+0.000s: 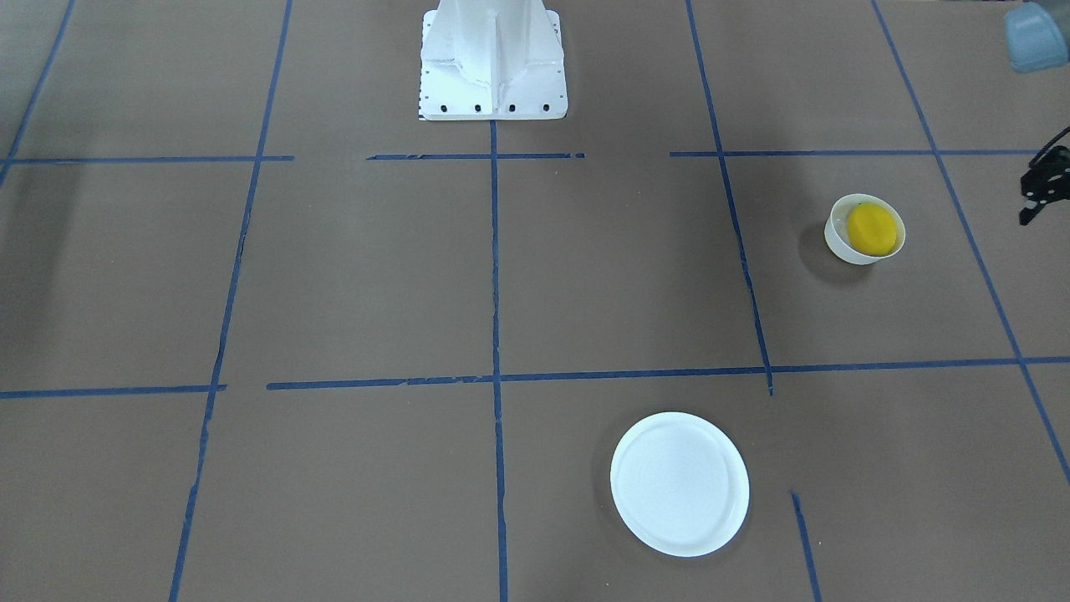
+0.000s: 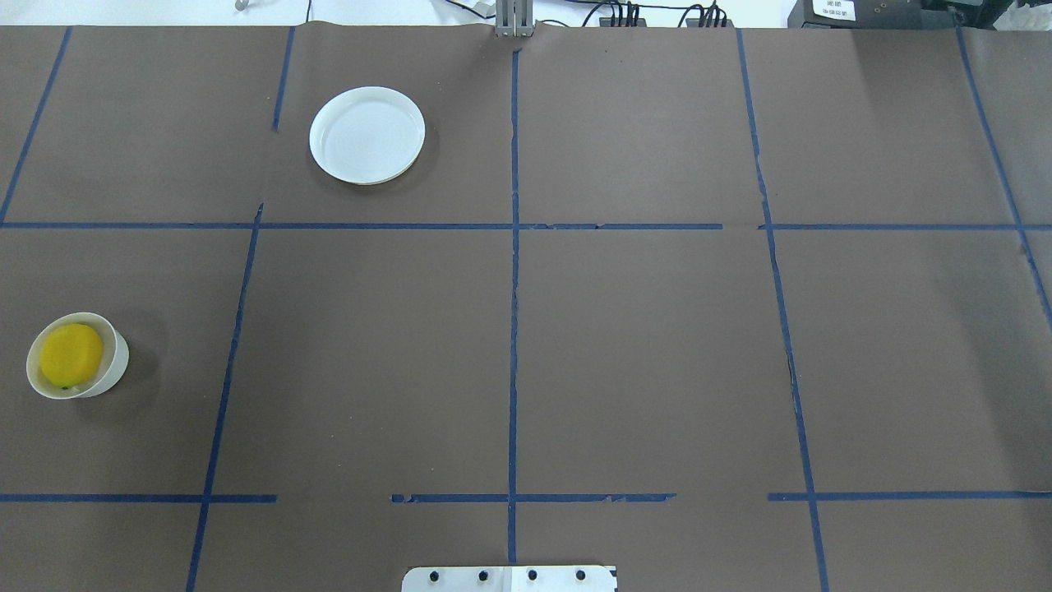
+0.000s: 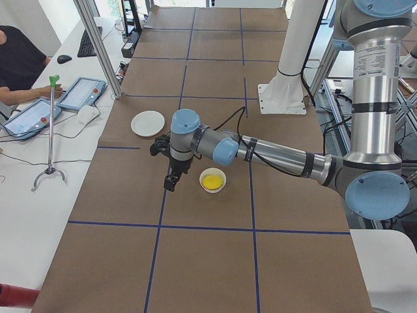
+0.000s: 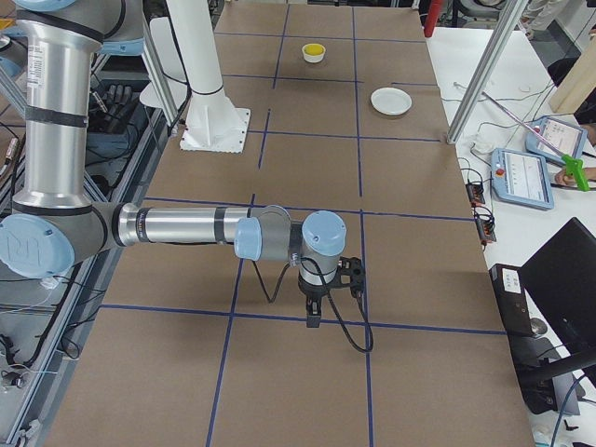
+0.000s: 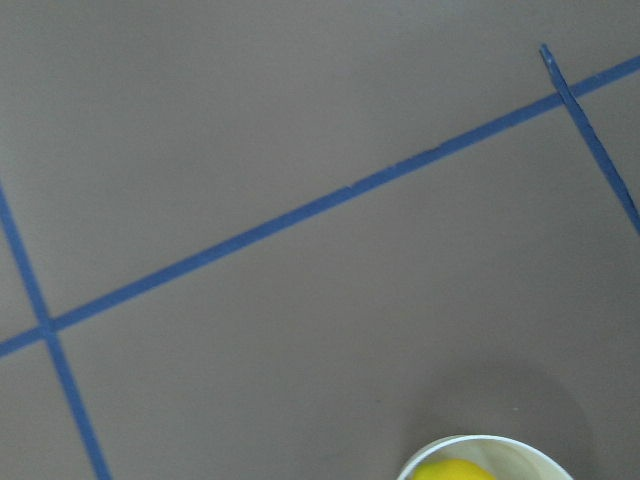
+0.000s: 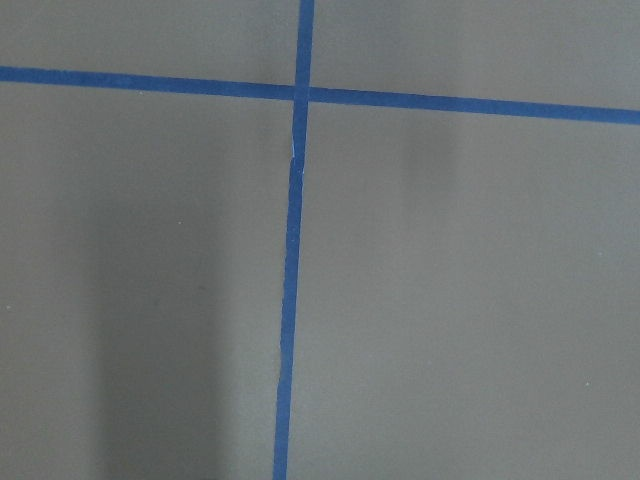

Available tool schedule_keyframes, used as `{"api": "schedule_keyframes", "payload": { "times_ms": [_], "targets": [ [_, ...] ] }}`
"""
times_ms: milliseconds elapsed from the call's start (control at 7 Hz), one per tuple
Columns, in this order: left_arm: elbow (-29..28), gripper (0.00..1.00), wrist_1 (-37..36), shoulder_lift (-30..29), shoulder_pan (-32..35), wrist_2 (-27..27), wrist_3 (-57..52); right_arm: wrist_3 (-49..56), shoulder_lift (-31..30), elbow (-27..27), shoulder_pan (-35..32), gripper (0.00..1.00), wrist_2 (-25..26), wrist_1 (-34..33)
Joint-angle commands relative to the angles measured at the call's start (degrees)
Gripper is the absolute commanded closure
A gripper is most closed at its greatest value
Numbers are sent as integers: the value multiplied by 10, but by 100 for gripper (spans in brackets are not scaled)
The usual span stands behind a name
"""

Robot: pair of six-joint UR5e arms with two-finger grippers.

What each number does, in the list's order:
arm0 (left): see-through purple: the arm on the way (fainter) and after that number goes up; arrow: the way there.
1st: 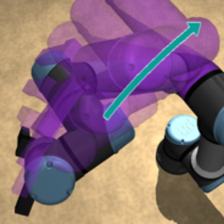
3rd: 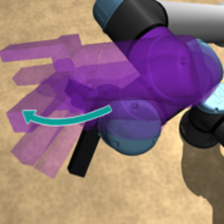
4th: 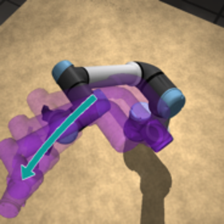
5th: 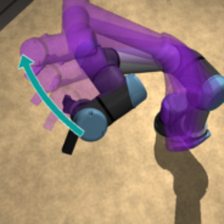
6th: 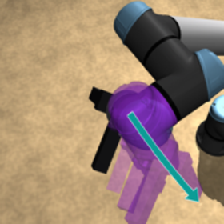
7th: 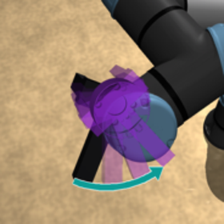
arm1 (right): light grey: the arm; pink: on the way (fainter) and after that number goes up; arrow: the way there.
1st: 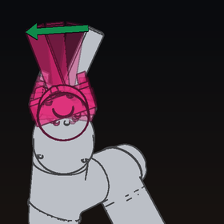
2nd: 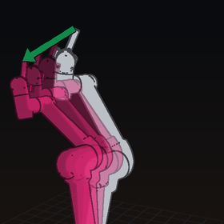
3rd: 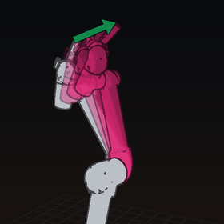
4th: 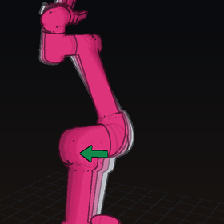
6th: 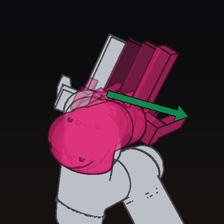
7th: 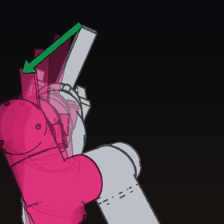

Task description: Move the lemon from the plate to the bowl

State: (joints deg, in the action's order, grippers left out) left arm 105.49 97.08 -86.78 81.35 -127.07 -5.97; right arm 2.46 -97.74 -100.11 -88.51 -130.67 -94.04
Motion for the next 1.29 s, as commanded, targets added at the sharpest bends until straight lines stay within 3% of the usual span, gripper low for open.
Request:
{"api": "schedule_keyframes", "payload": {
  "times_ms": [0,143,429,714,1143],
  "targets": [
    [-35,0,-66,15,92,-31,-69,0,0,0,0,0,0,0],
    [-83,0,-67,47,115,-44,-126,0,0,0,0,0,0,0],
    [-100,0,-72,52,132,-43,-128,0,0,0,0,0,0,0],
    [-93,0,-117,39,144,-42,-122,0,0,0,0,0,1,0],
    [-43,0,-115,27,136,-43,-58,0,0,0,0,0,0,0]
  ]
}}
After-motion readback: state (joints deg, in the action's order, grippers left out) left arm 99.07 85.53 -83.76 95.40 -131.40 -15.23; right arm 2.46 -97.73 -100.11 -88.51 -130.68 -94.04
